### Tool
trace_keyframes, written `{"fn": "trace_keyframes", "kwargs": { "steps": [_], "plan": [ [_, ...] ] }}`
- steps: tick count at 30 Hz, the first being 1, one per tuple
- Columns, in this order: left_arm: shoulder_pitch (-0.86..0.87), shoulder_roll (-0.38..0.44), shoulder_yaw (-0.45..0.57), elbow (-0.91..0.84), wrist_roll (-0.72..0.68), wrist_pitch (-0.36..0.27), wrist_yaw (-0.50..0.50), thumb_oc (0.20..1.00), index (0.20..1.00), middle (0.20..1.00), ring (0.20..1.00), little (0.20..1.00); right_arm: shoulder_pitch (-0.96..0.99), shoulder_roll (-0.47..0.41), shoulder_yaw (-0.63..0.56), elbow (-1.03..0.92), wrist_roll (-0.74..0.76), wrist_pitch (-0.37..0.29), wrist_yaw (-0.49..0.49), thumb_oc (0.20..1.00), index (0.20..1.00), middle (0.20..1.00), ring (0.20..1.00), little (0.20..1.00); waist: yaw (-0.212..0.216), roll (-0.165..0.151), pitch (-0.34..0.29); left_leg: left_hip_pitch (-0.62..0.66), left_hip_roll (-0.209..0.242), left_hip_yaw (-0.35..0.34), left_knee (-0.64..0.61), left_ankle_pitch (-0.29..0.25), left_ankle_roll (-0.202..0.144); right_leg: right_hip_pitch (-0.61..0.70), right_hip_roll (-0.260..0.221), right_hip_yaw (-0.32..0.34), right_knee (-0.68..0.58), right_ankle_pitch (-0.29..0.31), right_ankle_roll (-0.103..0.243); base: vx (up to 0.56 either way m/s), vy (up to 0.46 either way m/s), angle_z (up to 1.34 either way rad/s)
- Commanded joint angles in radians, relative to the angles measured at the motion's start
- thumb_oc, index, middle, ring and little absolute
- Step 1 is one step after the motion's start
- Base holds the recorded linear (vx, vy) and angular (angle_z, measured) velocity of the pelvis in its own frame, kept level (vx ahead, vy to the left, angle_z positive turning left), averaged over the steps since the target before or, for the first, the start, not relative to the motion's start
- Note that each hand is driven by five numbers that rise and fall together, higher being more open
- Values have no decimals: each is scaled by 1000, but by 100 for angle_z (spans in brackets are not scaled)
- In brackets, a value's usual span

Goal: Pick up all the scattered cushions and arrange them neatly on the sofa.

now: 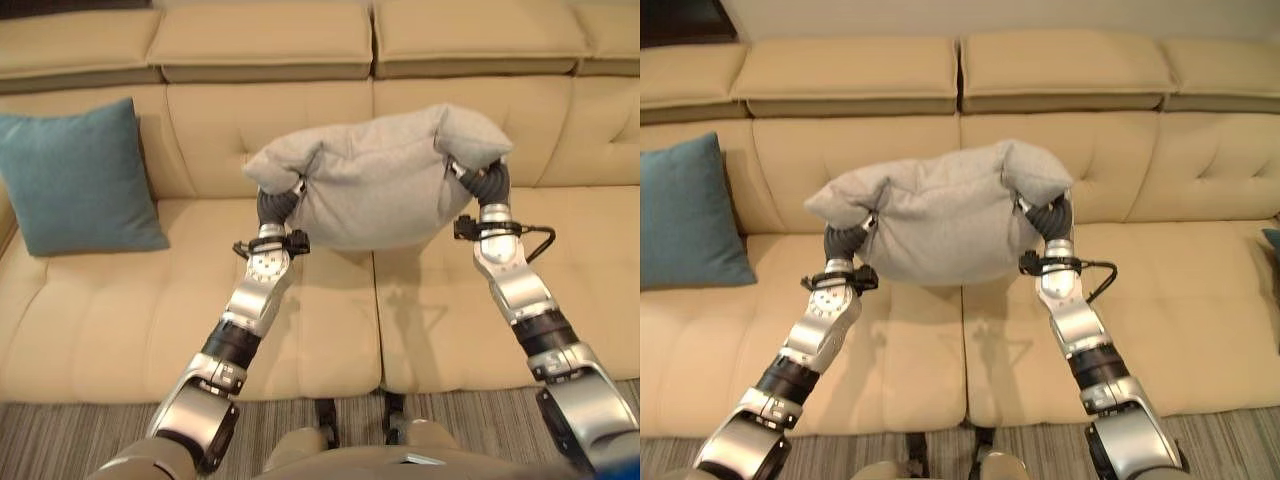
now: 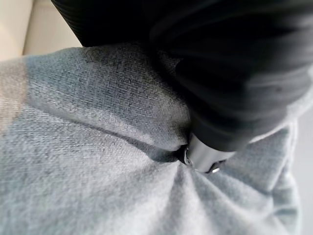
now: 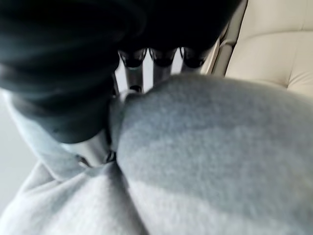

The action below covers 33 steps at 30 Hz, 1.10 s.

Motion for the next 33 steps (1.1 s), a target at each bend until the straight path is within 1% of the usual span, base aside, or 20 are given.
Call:
{"fn": "trace_keyframes", "kwargs": {
  "steps": [1, 3, 7, 16, 18, 19, 20, 21, 22, 23, 24, 25, 27, 28, 31, 33],
  "plan": [
    [-201, 12, -81, -40, 23, -137, 12, 200, 200, 200, 200, 200, -149, -29, 32, -70, -45, -60, -30, 200, 200, 200, 200, 200, 13, -17, 7, -25, 20, 4, -20, -25, -85, 8, -9, 29, 35, -103, 101, -106, -10, 14],
    [-280, 38, -91, 15, 27, -140, 16, 200, 200, 200, 200, 200, -221, -49, 52, -24, -43, -56, -35, 200, 200, 200, 200, 200, 15, -13, 12, -70, 21, -1, -20, -10, -89, -32, -15, 30, 42, -96, 102, -67, -3, 5],
    [-346, 48, -106, 67, 21, -143, 17, 200, 200, 200, 200, 200, -284, -61, 71, 29, -35, -50, -41, 200, 200, 200, 200, 200, 13, -8, 24, -118, 22, -4, -20, 6, -96, -77, -21, 30, 49, -87, 102, -27, -1, -1],
    [-358, 9, -112, 91, 1, -137, 3, 200, 200, 200, 200, 200, -292, -39, 78, 75, -33, -43, -44, 200, 200, 200, 200, 200, 6, 0, 54, -168, 21, 2, -20, 18, -103, -135, -28, 33, 56, -74, 104, 0, 0, 0],
    [-373, 3, -117, 124, 5, -130, -4, 200, 200, 200, 200, 200, -309, -38, 83, 101, -36, -43, -48, 200, 200, 200, 200, 200, 3, 3, 63, -194, 17, 8, -20, 23, -105, -164, -31, 38, 56, -65, 105, -45, 0, 1],
    [-383, 4, -118, 139, 16, -123, -4, 222, 222, 222, 222, 222, -315, -37, 83, 114, -36, -41, -51, 200, 200, 200, 200, 200, 1, 4, 63, -207, 17, 8, -20, 26, -106, -176, -30, 37, 55, -63, 106, -32, -13, 2],
    [-391, 10, -119, 156, 27, -116, -6, 1000, 1000, 1000, 1000, 1000, -318, -36, 85, 125, -48, -38, -57, 304, 304, 304, 304, 304, 2, 4, 63, -218, 19, 6, -20, 29, -107, -188, -31, 36, 53, -58, 107, 0, 0, 0],
    [-400, 18, -120, 173, 35, -109, -7, 1000, 1000, 1000, 1000, 1000, -324, -40, 89, 136, -61, -34, -62, 485, 485, 485, 485, 485, 2, 3, 63, -225, 19, 6, -20, 31, -109, -194, -31, 37, 49, -53, 110, 0, 0, 0],
    [-412, 28, -120, 189, 39, -107, -8, 1000, 1000, 1000, 1000, 1000, -334, -45, 95, 145, -71, -31, -65, 922, 922, 922, 922, 922, 1, 1, 59, -233, 18, 6, -20, 31, -110, -200, -31, 37, 45, -48, 111, 0, 0, 0],
    [-427, 40, -120, 209, 49, -99, -8, 1000, 1000, 1000, 1000, 1000, -347, -54, 106, 162, -87, -21, -66, 1000, 1000, 1000, 1000, 1000, 2, 0, 56, -239, 18, 7, -20, 32, -110, -203, -31, 38, 40, -44, 113, 0, 0, 0],
    [-442, 53, -121, 221, 55, -96, -10, 1000, 1000, 1000, 1000, 1000, -361, -62, 114, 176, -97, -16, -68, 1000, 1000, 1000, 1000, 1000, 2, -1, 54, -245, 18, 7, -20, 33, -111, -208, -31, 39, 36, -42, 114, 0, 0, 0],
    [-474, 85, -126, 248, 57, -92, -16, 1000, 1000, 1000, 1000, 1000, -394, -87, 131, 204, -116, -3, -72, 1000, 1000, 1000, 1000, 1000, 4, -2, 47, -257, 17, 5, -20, 36, -113, -218, -30, 40, 29, -36, 115, 0, 0, 0],
    [-486, 102, -128, 259, 46, -91, -27, 1000, 1000, 1000, 1000, 1000, -411, -100, 141, 219, -121, 5, -70, 1000, 1000, 1000, 1000, 1000, 3, -2, 46, -259, 18, 7, -20, 37, -113, -220, -30, 40, 27, -35, 115, 0, 0, 0],
    [-513, 146, -136, 298, 37, -84, -49, 1000, 1000, 1000, 1000, 1000, -446, -134, 162, 261, -115, 19, -59, 1000, 1000, 1000, 1000, 1000, 6, -2, 41, -262, 17, 6, -20, 38, -115, -220, -31, 39, 23, -32, 118, 0, 0, 0],
    [-533, 207, -139, 345, 43, -74, -60, 1000, 1000, 1000, 1000, 1000, -480, -180, 194, 319, -99, 36, -39, 1000, 1000, 1000, 1000, 1000, 11, -4, 35, -261, 17, 2, -20, 39, -116, -217, -29, 37, 19, -30, 119, 0, 0, 0],
    [-527, 259, -116, 393, 25, -68, -67, 1000, 1000, 1000, 1000, 1000, -503, -237, 227, 364, -99, 57, -20, 1000, 1000, 1000, 1000, 1000, 14, -10, 26, -257, 18, -1, -20, 38, -119, -213, -28, 34, 18, -29, 120, 35, -34, 1]
  ]
}}
